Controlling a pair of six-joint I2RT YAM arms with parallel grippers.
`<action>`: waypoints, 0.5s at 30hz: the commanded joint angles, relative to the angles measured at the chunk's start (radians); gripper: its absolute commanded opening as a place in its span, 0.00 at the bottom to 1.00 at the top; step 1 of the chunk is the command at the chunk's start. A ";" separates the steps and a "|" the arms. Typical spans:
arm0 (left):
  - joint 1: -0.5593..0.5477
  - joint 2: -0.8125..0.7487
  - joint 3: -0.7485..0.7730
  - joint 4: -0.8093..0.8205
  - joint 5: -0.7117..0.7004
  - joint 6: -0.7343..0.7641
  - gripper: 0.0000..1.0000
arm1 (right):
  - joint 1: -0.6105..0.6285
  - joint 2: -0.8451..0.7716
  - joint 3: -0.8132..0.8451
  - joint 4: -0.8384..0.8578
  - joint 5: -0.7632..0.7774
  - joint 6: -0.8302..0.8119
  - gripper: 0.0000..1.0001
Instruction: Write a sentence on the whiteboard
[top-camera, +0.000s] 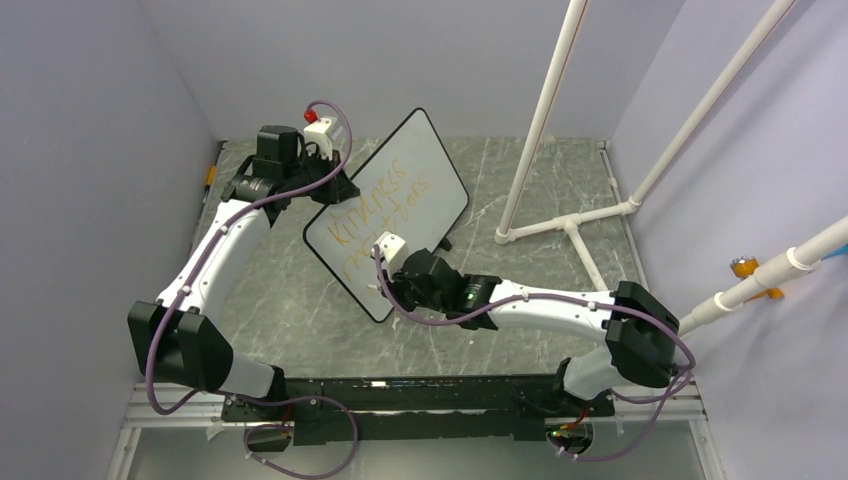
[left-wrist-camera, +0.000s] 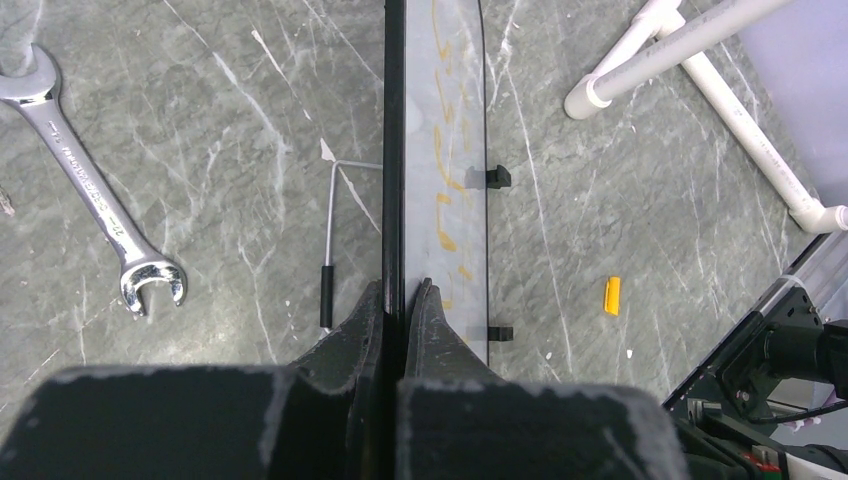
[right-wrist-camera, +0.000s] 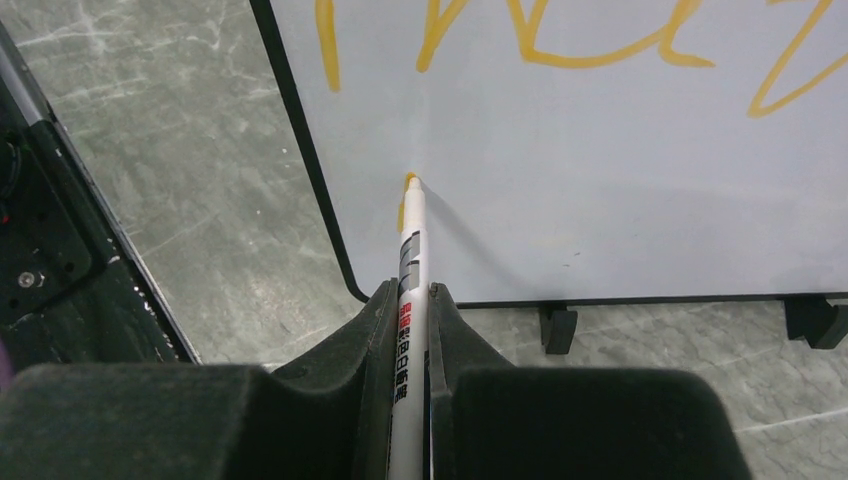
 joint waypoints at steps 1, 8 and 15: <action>0.002 0.037 -0.032 -0.139 -0.257 0.131 0.00 | -0.013 0.028 -0.042 0.029 0.034 0.016 0.00; 0.002 0.039 -0.030 -0.141 -0.255 0.131 0.00 | -0.014 0.014 -0.070 0.029 0.028 0.031 0.00; 0.002 0.039 -0.030 -0.141 -0.255 0.131 0.00 | -0.013 0.011 -0.050 0.022 0.028 0.031 0.00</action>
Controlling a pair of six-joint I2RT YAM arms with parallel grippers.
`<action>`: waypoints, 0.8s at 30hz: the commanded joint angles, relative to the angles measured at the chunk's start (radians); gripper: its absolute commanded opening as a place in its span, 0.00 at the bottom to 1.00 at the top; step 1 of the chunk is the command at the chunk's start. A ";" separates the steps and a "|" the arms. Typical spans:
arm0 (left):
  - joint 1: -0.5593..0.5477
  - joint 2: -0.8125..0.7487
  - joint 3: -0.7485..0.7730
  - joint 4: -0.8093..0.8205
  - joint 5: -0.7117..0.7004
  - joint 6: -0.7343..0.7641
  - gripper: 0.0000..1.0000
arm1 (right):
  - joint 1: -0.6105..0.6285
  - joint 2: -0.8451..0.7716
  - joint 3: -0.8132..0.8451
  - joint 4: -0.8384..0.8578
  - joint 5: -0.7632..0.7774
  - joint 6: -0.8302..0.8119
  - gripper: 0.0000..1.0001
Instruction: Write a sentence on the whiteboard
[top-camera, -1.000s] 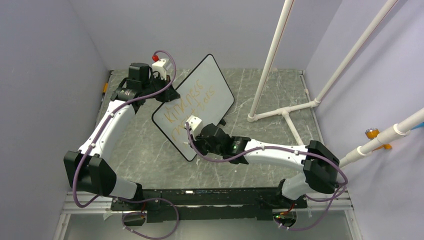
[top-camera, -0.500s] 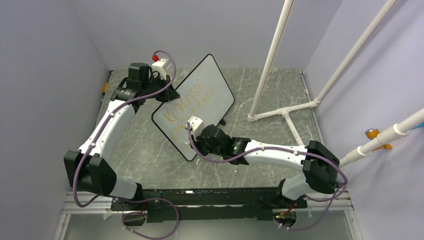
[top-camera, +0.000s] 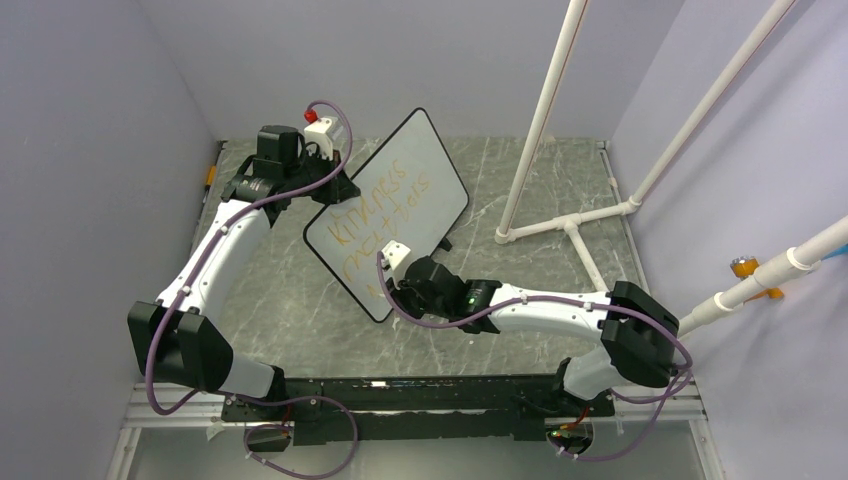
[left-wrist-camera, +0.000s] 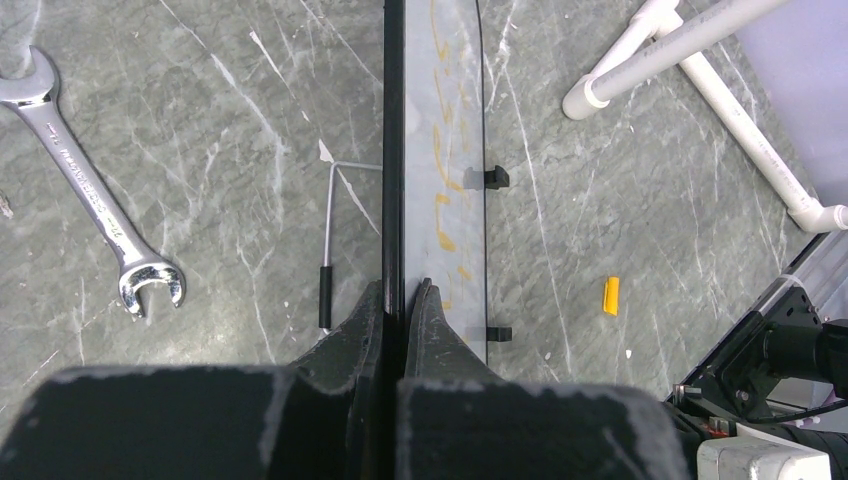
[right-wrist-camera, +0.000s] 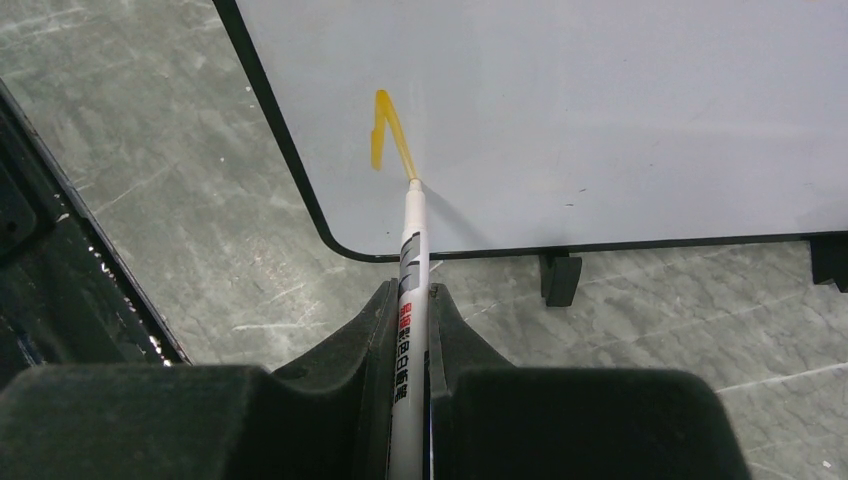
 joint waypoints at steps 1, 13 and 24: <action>0.001 0.037 -0.031 -0.144 -0.255 0.132 0.00 | -0.010 0.010 0.022 0.041 0.017 0.009 0.00; -0.005 0.038 -0.032 -0.147 -0.263 0.119 0.00 | -0.011 0.017 0.142 -0.016 0.043 -0.034 0.00; -0.007 0.037 -0.030 -0.147 -0.265 0.104 0.00 | -0.020 0.056 0.166 -0.046 0.101 -0.004 0.00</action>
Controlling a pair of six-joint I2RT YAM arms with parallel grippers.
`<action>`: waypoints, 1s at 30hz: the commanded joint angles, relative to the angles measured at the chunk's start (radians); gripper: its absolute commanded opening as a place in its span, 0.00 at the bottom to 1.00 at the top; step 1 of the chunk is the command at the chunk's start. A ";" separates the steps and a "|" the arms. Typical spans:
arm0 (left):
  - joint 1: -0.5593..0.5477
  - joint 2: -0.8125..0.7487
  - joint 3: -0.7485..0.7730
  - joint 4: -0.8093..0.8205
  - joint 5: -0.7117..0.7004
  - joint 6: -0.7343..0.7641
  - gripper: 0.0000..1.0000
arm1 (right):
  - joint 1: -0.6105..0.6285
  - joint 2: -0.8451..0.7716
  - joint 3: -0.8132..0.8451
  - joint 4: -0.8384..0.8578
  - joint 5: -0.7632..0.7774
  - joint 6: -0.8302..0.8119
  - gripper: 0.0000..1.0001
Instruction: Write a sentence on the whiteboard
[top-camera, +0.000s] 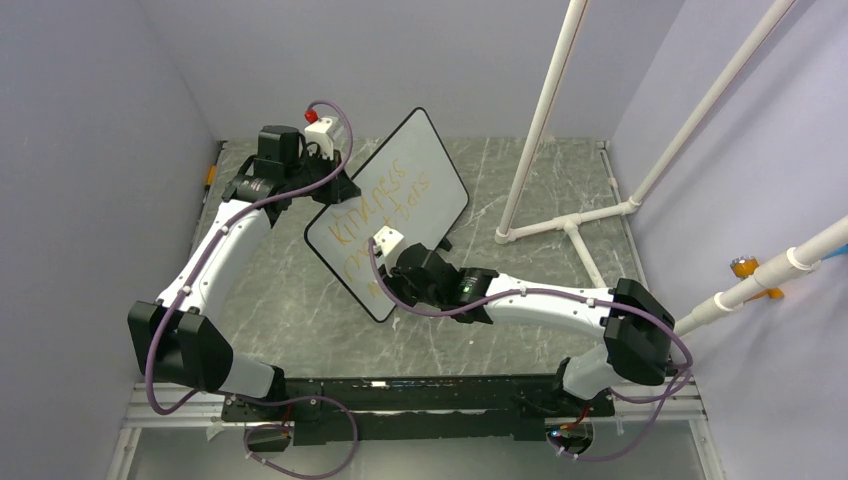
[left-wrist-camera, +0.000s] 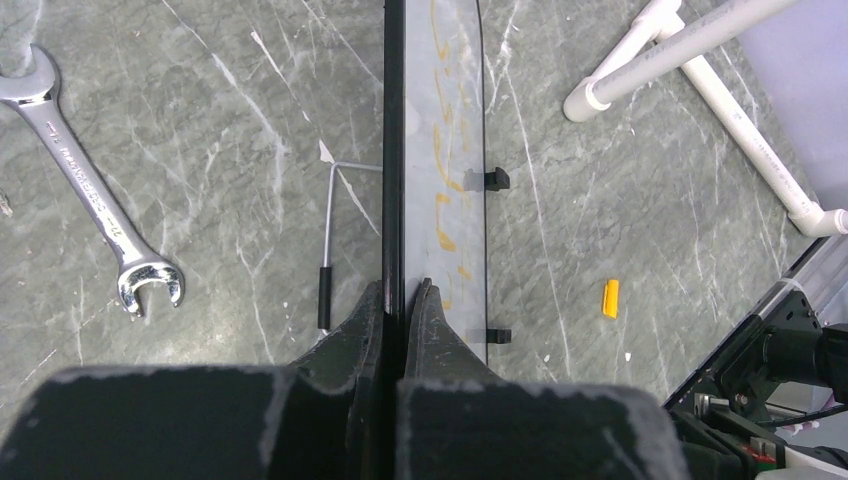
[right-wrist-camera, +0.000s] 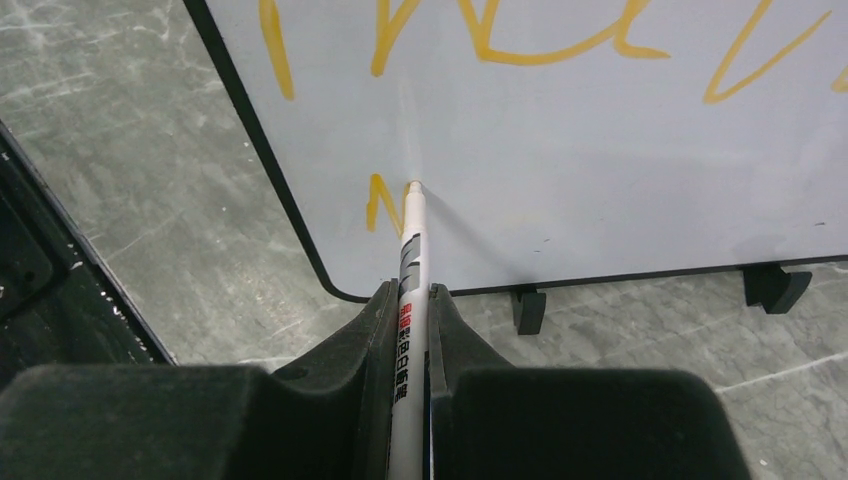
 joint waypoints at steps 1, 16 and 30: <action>-0.003 0.037 -0.030 -0.148 -0.256 0.113 0.00 | -0.017 0.032 0.021 0.053 0.063 0.017 0.00; -0.006 0.038 -0.031 -0.149 -0.263 0.113 0.00 | -0.020 -0.020 -0.101 0.067 0.018 0.055 0.00; -0.015 0.033 -0.031 -0.153 -0.276 0.147 0.00 | -0.072 -0.082 -0.035 0.042 0.034 0.063 0.00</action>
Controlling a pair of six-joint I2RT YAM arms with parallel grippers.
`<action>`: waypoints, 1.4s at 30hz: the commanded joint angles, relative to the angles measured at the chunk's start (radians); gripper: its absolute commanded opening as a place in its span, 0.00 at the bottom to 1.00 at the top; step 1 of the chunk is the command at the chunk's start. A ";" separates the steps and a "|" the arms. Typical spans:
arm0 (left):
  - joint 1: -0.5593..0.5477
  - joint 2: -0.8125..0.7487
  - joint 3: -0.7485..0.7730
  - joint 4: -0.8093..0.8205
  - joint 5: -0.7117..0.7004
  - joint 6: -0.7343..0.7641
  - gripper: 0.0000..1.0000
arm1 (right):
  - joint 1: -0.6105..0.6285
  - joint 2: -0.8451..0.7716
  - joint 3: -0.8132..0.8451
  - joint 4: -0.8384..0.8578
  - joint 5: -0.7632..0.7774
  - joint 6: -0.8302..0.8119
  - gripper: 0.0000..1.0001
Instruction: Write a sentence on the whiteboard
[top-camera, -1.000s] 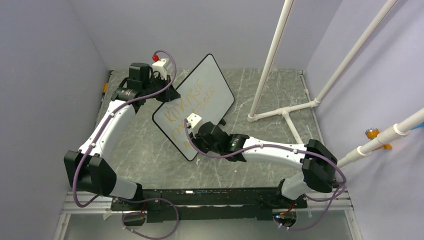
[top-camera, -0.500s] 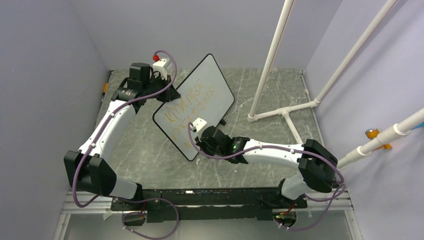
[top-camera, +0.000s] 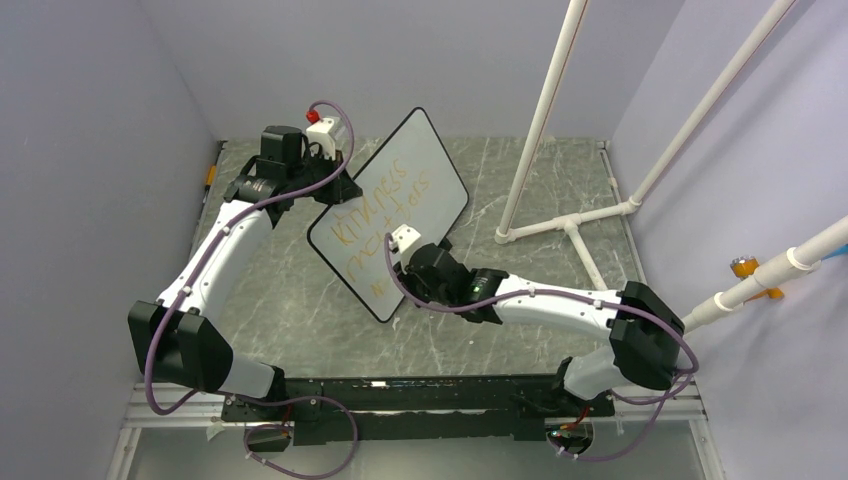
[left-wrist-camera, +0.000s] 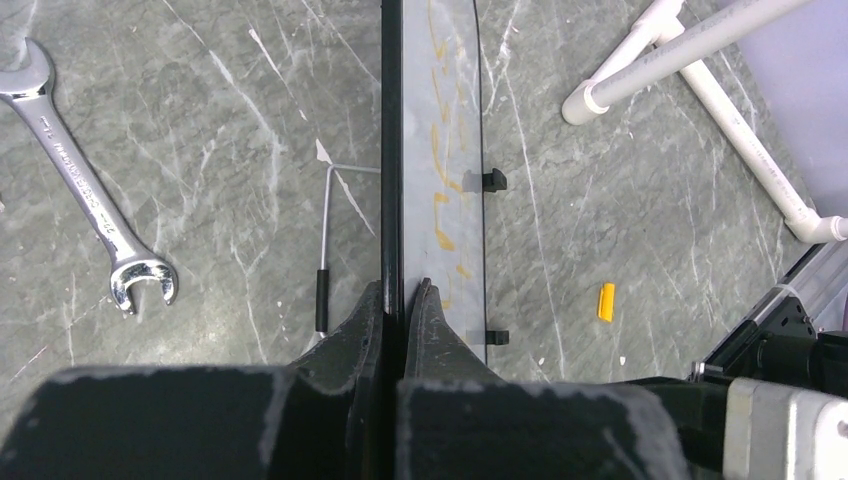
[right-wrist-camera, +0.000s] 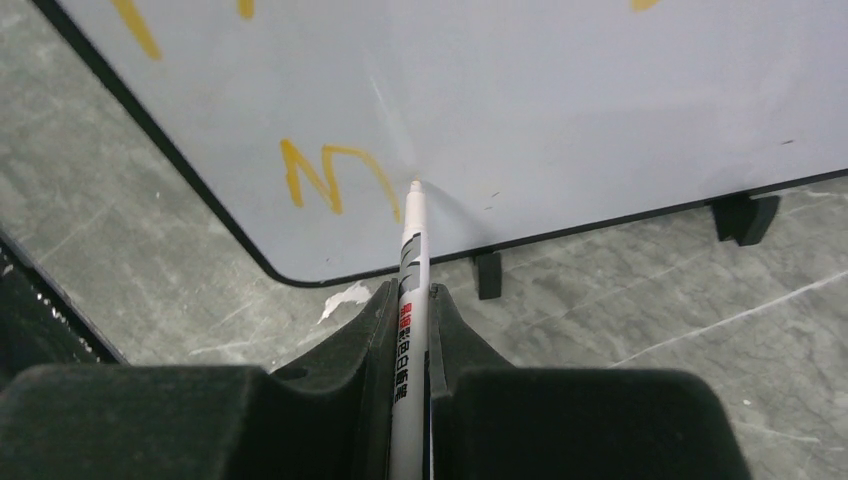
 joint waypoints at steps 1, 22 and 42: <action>-0.003 0.032 -0.031 -0.155 -0.257 0.169 0.00 | -0.045 -0.037 0.056 0.051 -0.013 0.019 0.00; -0.015 0.036 -0.030 -0.157 -0.273 0.173 0.00 | -0.135 -0.058 0.045 0.110 -0.194 0.012 0.00; -0.017 0.034 -0.028 -0.158 -0.275 0.175 0.00 | -0.136 -0.007 -0.015 0.167 -0.229 0.030 0.00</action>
